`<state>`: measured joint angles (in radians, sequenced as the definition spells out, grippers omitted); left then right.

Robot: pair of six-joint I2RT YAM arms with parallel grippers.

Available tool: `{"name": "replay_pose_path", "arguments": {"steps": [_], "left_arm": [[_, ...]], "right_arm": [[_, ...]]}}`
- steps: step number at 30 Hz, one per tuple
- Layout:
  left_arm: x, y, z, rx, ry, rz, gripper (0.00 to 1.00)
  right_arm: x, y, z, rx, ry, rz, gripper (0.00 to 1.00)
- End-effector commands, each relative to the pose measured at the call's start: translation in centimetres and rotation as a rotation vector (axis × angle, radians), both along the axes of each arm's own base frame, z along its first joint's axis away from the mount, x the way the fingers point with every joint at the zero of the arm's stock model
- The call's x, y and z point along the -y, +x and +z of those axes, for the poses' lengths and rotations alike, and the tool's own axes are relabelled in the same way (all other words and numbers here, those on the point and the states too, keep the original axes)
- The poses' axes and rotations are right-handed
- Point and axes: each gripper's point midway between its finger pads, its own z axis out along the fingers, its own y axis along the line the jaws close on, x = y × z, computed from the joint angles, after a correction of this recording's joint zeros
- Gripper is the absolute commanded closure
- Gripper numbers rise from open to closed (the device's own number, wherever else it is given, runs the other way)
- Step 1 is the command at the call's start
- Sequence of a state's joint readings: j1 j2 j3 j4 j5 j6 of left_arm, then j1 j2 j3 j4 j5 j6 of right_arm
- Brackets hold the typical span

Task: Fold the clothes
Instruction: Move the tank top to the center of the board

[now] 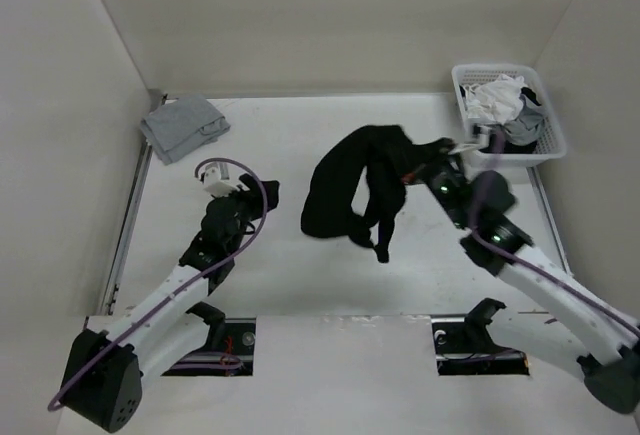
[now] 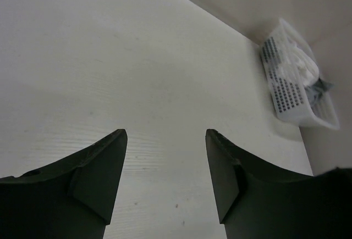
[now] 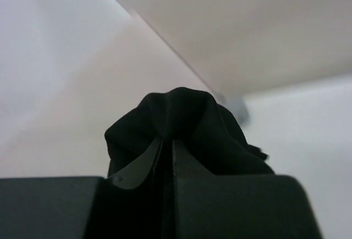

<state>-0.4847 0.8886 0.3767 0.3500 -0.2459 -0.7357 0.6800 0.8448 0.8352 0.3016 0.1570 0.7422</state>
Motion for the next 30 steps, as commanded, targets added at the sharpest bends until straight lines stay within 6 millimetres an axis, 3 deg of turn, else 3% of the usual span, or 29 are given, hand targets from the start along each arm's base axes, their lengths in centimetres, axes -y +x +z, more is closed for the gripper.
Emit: {"name": "replay_pose_path", "arguments": {"steps": [1, 3, 5, 8, 11, 13, 15, 16, 19, 21, 25, 28, 30], "left_arm": [[-2.8, -0.7, -2.7, -0.095, -0.008, 0.055, 0.42], [-3.2, -0.6, -3.5, -0.121, -0.005, 0.064, 0.42], [-3.0, -0.5, -3.9, -0.139, -0.004, 0.057, 0.43], [-2.1, -0.6, -4.5, -0.163, 0.011, 0.021, 0.44], [-0.4, -1.4, -5.3, -0.179, 0.059, -0.034, 0.51], [2.0, -2.4, -6.0, -0.210, 0.112, -0.118, 0.56], [5.3, -4.1, -7.0, -0.234, 0.185, -0.228, 0.56], [7.3, -5.4, -7.4, -0.240, 0.219, -0.296, 0.56], [10.2, -7.6, -7.7, -0.240, 0.276, -0.399, 0.53], [12.7, -9.3, -8.1, -0.218, 0.355, -0.469, 0.47], [15.0, -10.2, -9.8, -0.220, 0.495, -0.496, 0.42], [16.2, -10.1, -11.6, -0.231, 0.584, -0.503, 0.41], [16.5, -10.0, -13.1, -0.253, 0.639, -0.513, 0.44]], "right_arm": [[-2.1, 7.5, -14.0, -0.310, -0.117, -0.004, 0.78], [-0.7, 10.4, -16.5, -0.368, -0.146, -0.049, 0.65], [0.4, 11.6, -17.4, -0.386, -0.165, -0.090, 0.55], [1.0, 10.8, -19.3, -0.413, -0.233, -0.117, 0.46], [0.5, 6.5, -24.7, -0.529, -0.368, -0.099, 0.52], [1.1, 2.5, -29.5, -0.649, -0.483, -0.099, 0.73], [2.2, -0.2, -32.4, -0.737, -0.526, -0.134, 0.78], [2.6, -1.2, -33.3, -0.767, -0.539, -0.146, 0.75], [4.3, -2.7, -35.3, -0.840, -0.550, -0.201, 0.56], [5.5, -2.8, -36.2, -0.862, -0.575, -0.256, 0.52], [5.4, -2.8, -37.0, -0.893, -0.604, -0.264, 0.46], [4.6, -2.2, -37.9, -0.918, -0.646, -0.251, 0.46], [3.9, -2.1, -38.6, -0.929, -0.662, -0.228, 0.56]]}}
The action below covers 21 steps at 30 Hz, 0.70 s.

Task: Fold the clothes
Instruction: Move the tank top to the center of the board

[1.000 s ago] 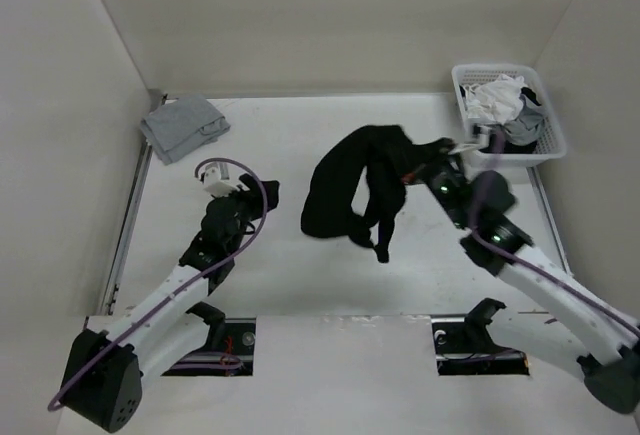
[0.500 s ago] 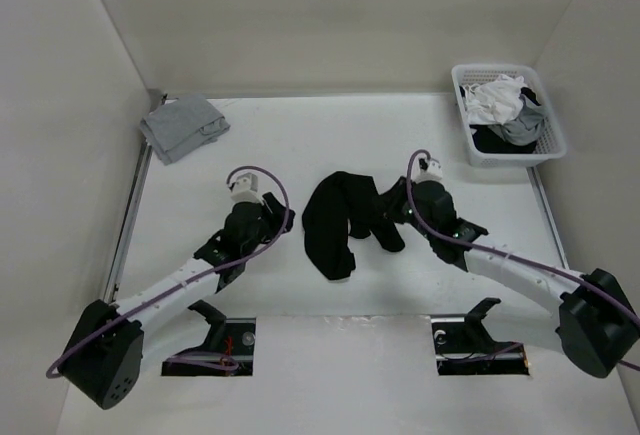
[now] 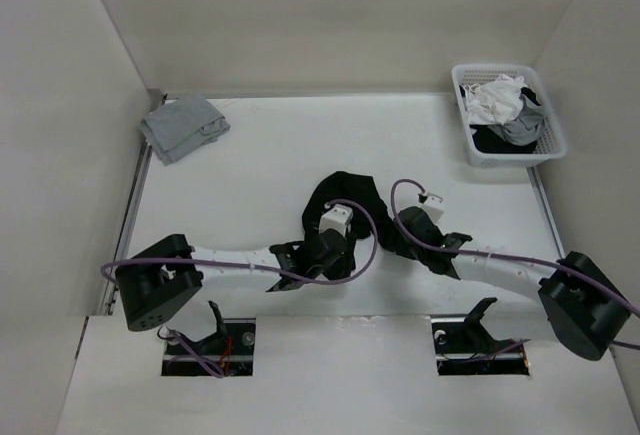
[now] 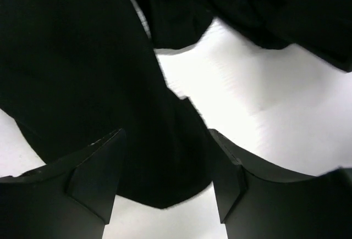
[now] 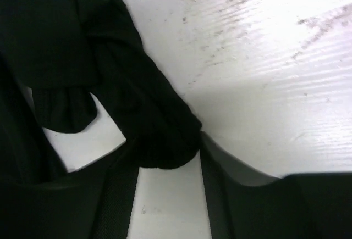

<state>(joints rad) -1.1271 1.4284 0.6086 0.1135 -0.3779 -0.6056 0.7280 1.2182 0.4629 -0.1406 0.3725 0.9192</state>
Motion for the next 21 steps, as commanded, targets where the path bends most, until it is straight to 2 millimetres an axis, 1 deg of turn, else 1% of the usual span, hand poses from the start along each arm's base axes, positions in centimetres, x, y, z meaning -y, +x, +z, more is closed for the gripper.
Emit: {"name": "replay_pose_path", "arguments": {"steps": [1, 2, 3, 4, 5, 6, 7, 8, 9, 10, 11, 12, 13, 15, 16, 17, 18, 19, 20, 21], "left_arm": [[0.3, 1.6, -0.7, 0.060, 0.101, 0.012, 0.47], [0.1, 1.7, -1.0, 0.060, 0.113, 0.016, 0.50], [-0.1, 1.9, -1.5, 0.059, 0.135, 0.017, 0.56], [-0.3, 1.9, -1.9, 0.059, 0.151, 0.020, 0.65], [-0.5, 2.1, -2.0, 0.063, 0.163, 0.025, 0.78], [-0.9, 2.3, -1.6, 0.066, 0.161, 0.044, 0.87], [-1.4, 2.6, -1.0, 0.078, 0.155, 0.065, 0.92], [-2.1, 3.0, 0.1, 0.104, 0.139, 0.093, 0.95], [-3.0, 3.4, 1.8, 0.142, 0.112, 0.128, 0.97], [-3.5, 3.6, 2.6, 0.159, 0.095, 0.146, 0.98], [-4.2, 3.7, 4.6, 0.182, 0.047, 0.170, 0.98], [-4.9, 3.9, 6.4, 0.201, 0.002, 0.189, 0.98], [-5.7, 3.9, 8.8, 0.224, -0.064, 0.207, 0.99], [-7.3, 3.7, 13.3, 0.271, -0.183, 0.231, 0.99], [-8.9, 3.5, 16.7, 0.314, -0.268, 0.255, 0.99], [-9.7, 3.3, 18.2, 0.336, -0.302, 0.265, 0.99], [-11.2, 2.9, 20.9, 0.372, -0.362, 0.283, 0.98], [-12.4, 2.6, 22.7, 0.397, -0.399, 0.298, 0.98], [-13.7, 2.2, 24.7, 0.428, -0.440, 0.315, 0.98], [-14.9, 1.7, 26.2, 0.452, -0.468, 0.323, 0.98]], "right_arm": [[-1.4, 0.9, -0.2, -0.004, -0.003, 0.013, 0.62], [-1.5, 1.1, -0.3, -0.004, -0.001, 0.015, 0.73], [-1.7, 1.5, 0.3, 0.015, 0.005, 0.018, 0.91], [-1.8, 1.8, 1.4, 0.049, 0.021, 0.015, 0.97], [-1.7, 2.1, 2.4, 0.082, 0.033, 0.005, 0.99], [-1.6, 2.3, 4.1, 0.134, 0.053, -0.004, 1.00], [-1.4, 2.4, 6.2, 0.189, 0.074, -0.005, 1.00], [-1.1, 2.4, 8.8, 0.253, 0.096, -0.007, 1.00], [-0.8, 2.2, 11.1, 0.307, 0.114, -0.005, 1.00], [-0.5, 1.9, 13.6, 0.360, 0.134, -0.002, 1.00], [-0.2, 1.5, 15.9, 0.406, 0.151, 0.004, 1.00], [0.2, 0.8, 19.3, 0.470, 0.179, 0.017, 1.00], [0.6, -0.1, 22.6, 0.526, 0.203, 0.033, 1.00], [1.2, -1.3, 27.5, 0.608, 0.229, 0.064, 1.00], [1.7, -2.3, 30.9, 0.663, 0.251, 0.086, 1.00], [2.0, -2.8, 32.7, 0.691, 0.265, 0.098, 1.00], [2.3, -3.9, 36.2, 0.742, 0.298, 0.125, 1.00], [2.5, -4.7, 38.3, 0.773, 0.316, 0.146, 1.00], [2.7, -5.5, 41.0, 0.818, 0.339, 0.174, 1.00], [2.8, -6.1, 43.1, 0.851, 0.355, 0.193, 1.00]]}}
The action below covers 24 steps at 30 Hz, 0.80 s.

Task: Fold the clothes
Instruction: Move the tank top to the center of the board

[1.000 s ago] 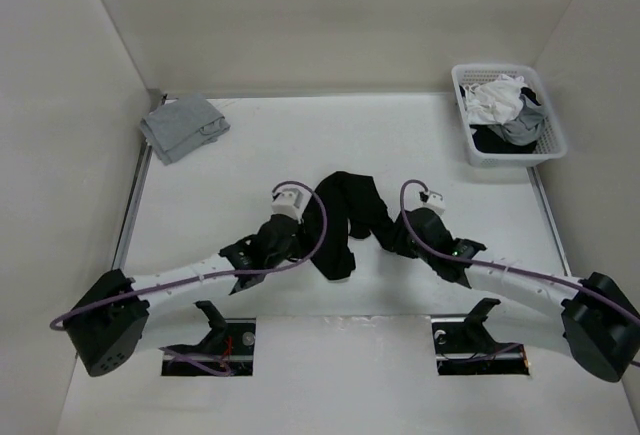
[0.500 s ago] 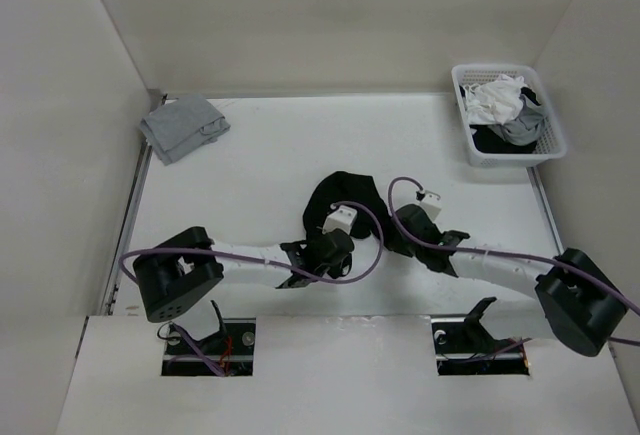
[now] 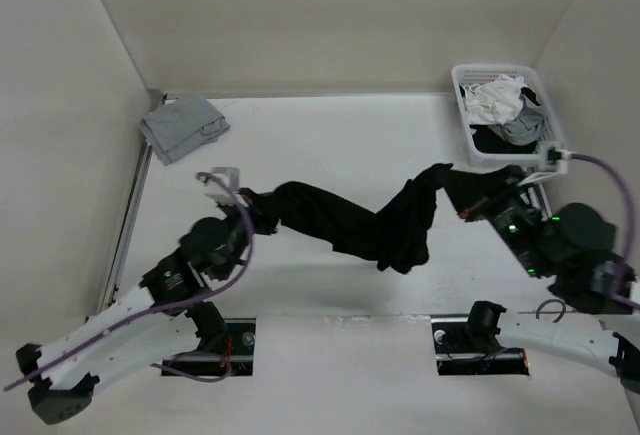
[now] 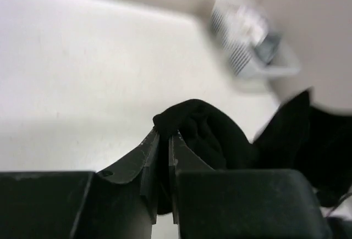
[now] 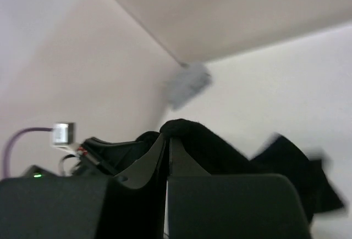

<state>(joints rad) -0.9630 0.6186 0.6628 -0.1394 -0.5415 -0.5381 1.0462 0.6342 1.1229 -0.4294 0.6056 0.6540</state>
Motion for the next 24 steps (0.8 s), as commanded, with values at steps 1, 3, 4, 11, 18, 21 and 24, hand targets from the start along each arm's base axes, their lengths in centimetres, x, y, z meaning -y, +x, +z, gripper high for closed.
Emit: {"name": "replay_pose_path", "arguments": {"steps": [1, 3, 4, 11, 18, 21, 24], "left_arm": [[-4.1, -1.2, 4.4, 0.070, -0.047, 0.057, 0.98], [-5.5, -1.6, 5.3, 0.091, -0.068, 0.082, 0.97], [-6.0, -1.6, 5.1, 0.093, -0.067, 0.099, 0.97], [-5.5, -0.2, -3.8, -0.076, -0.010, 0.149, 0.95], [-5.9, 1.3, -11.2, -0.272, -0.047, 0.263, 0.93], [-5.7, 3.1, -9.7, -0.241, -0.112, 0.271, 0.93], [-5.9, 5.1, -10.2, -0.271, -0.134, 0.285, 0.73]], "right_arm": [[2.4, -1.4, 5.8, 0.125, -0.057, -0.021, 1.00], [2.7, -1.7, 8.1, 0.166, -0.052, -0.025, 0.99], [2.7, -1.7, 9.0, 0.190, -0.058, -0.031, 0.99], [0.2, 7.6, 5.6, 0.182, -0.207, -0.166, 0.97], [-0.6, 29.0, -6.2, -0.149, -0.082, -0.138, 0.99], [-0.5, 35.5, -7.2, -0.190, -0.044, -0.162, 0.94], [-0.2, 37.3, -9.6, -0.250, -0.075, -0.201, 0.56]]}}
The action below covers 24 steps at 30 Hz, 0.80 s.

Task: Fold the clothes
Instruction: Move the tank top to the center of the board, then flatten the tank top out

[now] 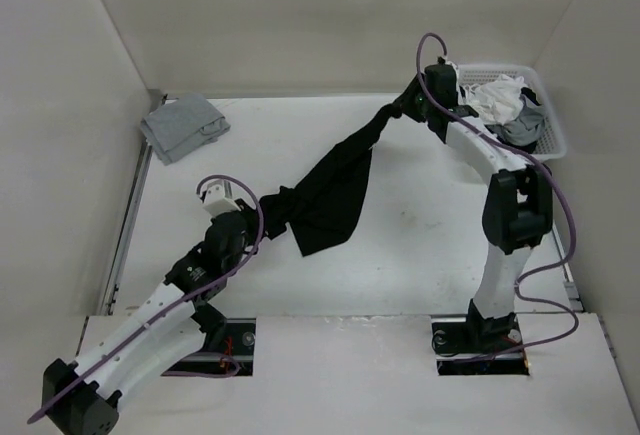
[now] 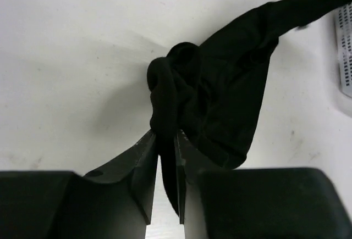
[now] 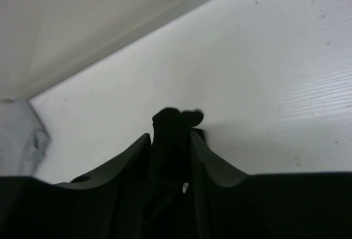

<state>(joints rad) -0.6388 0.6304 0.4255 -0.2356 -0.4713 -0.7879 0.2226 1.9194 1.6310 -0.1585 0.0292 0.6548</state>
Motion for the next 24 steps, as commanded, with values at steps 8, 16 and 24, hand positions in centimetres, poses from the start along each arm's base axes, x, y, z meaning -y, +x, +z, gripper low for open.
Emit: {"name": "replay_pose_path", "arguments": {"steps": [8, 16, 24], "left_arm": [[-4.7, 3.3, 1.6, 0.073, -0.180, 0.172, 0.53], [2.9, 5.1, 2.5, 0.066, 0.016, -0.064, 0.51], [10.6, 11.9, -3.0, -0.018, 0.352, -0.182, 0.41]], "right_arm": [[-8.5, -13.5, -5.0, 0.008, 0.003, 0.224, 0.80], [-11.7, -24.6, -14.5, -0.166, -0.043, 0.307, 0.59], [-13.5, -24.1, -17.6, -0.214, 0.054, 0.295, 0.52]]}}
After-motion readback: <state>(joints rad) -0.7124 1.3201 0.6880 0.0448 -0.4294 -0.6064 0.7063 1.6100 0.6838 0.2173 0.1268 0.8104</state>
